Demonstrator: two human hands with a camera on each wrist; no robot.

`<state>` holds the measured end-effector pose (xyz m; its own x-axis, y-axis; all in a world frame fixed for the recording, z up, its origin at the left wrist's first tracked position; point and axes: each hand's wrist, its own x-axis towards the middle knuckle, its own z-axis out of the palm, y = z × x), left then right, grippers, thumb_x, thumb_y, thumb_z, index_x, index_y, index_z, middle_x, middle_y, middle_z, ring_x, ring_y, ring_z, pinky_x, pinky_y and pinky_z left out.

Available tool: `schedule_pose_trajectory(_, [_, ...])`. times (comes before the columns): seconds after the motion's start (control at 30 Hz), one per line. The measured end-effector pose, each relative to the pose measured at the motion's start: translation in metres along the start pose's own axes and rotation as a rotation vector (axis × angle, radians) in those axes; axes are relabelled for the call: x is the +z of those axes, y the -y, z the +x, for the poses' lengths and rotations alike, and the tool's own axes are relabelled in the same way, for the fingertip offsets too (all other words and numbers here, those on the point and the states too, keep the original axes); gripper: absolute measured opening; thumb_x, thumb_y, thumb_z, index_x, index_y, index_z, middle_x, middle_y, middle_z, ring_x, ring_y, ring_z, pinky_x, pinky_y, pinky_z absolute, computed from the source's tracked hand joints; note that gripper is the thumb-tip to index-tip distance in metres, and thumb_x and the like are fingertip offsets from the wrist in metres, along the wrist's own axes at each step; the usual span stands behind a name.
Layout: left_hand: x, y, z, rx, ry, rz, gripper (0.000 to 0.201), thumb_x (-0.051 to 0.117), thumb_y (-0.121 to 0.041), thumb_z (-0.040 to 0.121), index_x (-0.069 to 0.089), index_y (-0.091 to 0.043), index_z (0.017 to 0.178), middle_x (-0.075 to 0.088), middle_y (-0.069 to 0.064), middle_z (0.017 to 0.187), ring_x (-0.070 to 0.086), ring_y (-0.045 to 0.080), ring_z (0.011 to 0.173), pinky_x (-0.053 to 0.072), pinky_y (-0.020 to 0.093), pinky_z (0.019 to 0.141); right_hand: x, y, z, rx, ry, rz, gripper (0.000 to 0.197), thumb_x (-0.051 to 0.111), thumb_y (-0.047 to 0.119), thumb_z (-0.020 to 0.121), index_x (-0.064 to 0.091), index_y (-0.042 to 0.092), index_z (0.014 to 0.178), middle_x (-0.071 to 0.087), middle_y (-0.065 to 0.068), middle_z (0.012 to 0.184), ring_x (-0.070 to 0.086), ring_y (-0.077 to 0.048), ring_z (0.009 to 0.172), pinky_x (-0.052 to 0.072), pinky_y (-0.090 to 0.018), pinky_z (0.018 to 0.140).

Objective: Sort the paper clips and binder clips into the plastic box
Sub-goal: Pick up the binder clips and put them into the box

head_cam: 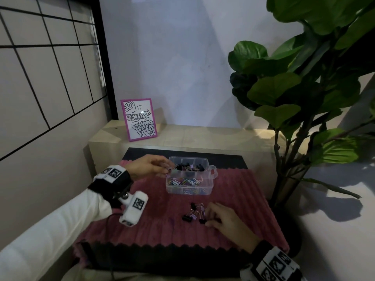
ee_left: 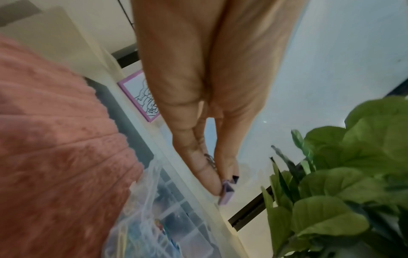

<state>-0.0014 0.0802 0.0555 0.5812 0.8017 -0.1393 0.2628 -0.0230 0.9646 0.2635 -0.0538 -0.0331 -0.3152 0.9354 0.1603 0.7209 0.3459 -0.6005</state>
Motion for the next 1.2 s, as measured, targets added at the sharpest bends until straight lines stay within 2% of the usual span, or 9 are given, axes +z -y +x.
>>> schedule_pose_trajectory(0.1, [-0.002,-0.017,0.027,0.008,-0.018,0.248,0.030,0.054,0.011,0.082,0.064,-0.015,0.093,0.069,-0.004,0.083,0.065,0.007,0.073,0.053,0.011,0.063,0.005,0.004,0.001,0.002,0.048,-0.082,0.030,0.067,0.028,0.078,0.056,0.016,0.103,0.043,0.011,0.089,0.046,0.003,0.083,0.038,-0.015,0.077])
schedule_pose_trajectory(0.2, [0.000,-0.030,0.057,-0.001,-0.093,0.643,0.028,0.057,0.003,0.082,0.066,-0.014,0.102,0.066,-0.001,0.092,0.062,0.006,0.070,0.047,0.009,0.053,0.011,0.009,0.002,0.055,0.063,-0.159,0.026,0.064,0.026,0.081,0.055,0.016,0.102,0.040,0.007,0.096,0.052,-0.014,0.093,0.041,-0.026,0.083])
schedule_pose_trajectory(0.37, [0.009,-0.033,0.088,0.010,-0.059,0.995,0.032,0.055,0.006,0.080,0.067,-0.010,0.106,0.068,0.010,0.107,0.064,0.019,0.093,0.045,0.019,0.075,0.011,0.008,-0.001,0.004,0.015,-0.112,0.015,0.062,0.022,0.081,0.054,0.016,0.092,0.040,0.013,0.086,0.046,-0.005,0.084,0.039,-0.023,0.078])
schedule_pose_trajectory(0.47, [0.009,-0.032,0.098,0.006,-0.018,1.011,0.028,0.055,0.004,0.080,0.068,-0.009,0.101,0.070,0.010,0.105,0.064,0.019,0.092,0.044,0.014,0.068,0.008,0.009,-0.003,-0.031,-0.002,-0.070,0.010,0.056,0.027,0.083,0.048,0.027,0.089,0.042,0.019,0.084,0.047,-0.004,0.082,0.037,-0.019,0.076])
schedule_pose_trajectory(0.6, [0.007,-0.020,0.104,-0.021,-0.004,1.035,0.023,0.054,-0.001,0.084,0.069,-0.011,0.098,0.071,0.010,0.104,0.061,0.013,0.086,0.046,0.016,0.071,0.010,0.009,-0.006,-0.018,0.083,-0.225,0.036,0.051,0.029,0.088,0.047,0.017,0.122,0.047,-0.004,0.114,0.049,-0.017,0.105,0.040,-0.026,0.089])
schedule_pose_trajectory(0.77, [0.004,-0.018,0.089,0.069,-0.074,0.979,0.028,0.048,-0.001,0.089,0.065,-0.011,0.109,0.066,0.004,0.115,0.061,0.014,0.099,0.041,0.017,0.079,0.008,0.013,-0.001,-0.044,0.091,-0.213,0.018,0.057,0.016,0.086,0.051,0.010,0.102,0.047,-0.006,0.105,0.051,-0.017,0.096,0.039,-0.026,0.083])
schedule_pose_trajectory(0.93, [0.005,-0.026,0.049,0.173,-0.118,0.906,0.028,0.047,-0.001,0.088,0.064,-0.009,0.109,0.067,0.006,0.111,0.060,0.012,0.093,0.042,0.018,0.079,0.004,0.002,-0.002,-0.133,0.059,-0.083,0.009,0.060,0.016,0.081,0.054,0.013,0.087,0.043,0.009,0.087,0.039,0.005,0.077,0.032,-0.005,0.071])
schedule_pose_trajectory(1.07, [0.031,-0.020,0.019,0.229,0.054,0.833,0.028,0.052,0.002,0.084,0.065,-0.009,0.106,0.069,0.004,0.103,0.060,-0.003,0.077,0.044,0.002,0.067,0.008,0.002,-0.006,-0.125,0.057,-0.128,0.028,0.058,0.022,0.087,0.051,0.010,0.112,0.036,0.012,0.098,0.039,0.004,0.087,0.036,-0.014,0.081])
schedule_pose_trajectory(1.2, [0.067,-0.005,0.014,0.098,0.352,0.939,0.023,0.054,-0.007,0.087,0.063,-0.005,0.107,0.070,0.014,0.102,0.066,0.023,0.089,0.040,0.007,0.068,0.008,0.010,-0.004,-0.022,0.107,-0.151,0.027,0.061,0.023,0.085,0.052,0.008,0.106,0.036,0.008,0.094,0.051,-0.014,0.092,0.040,-0.025,0.084])
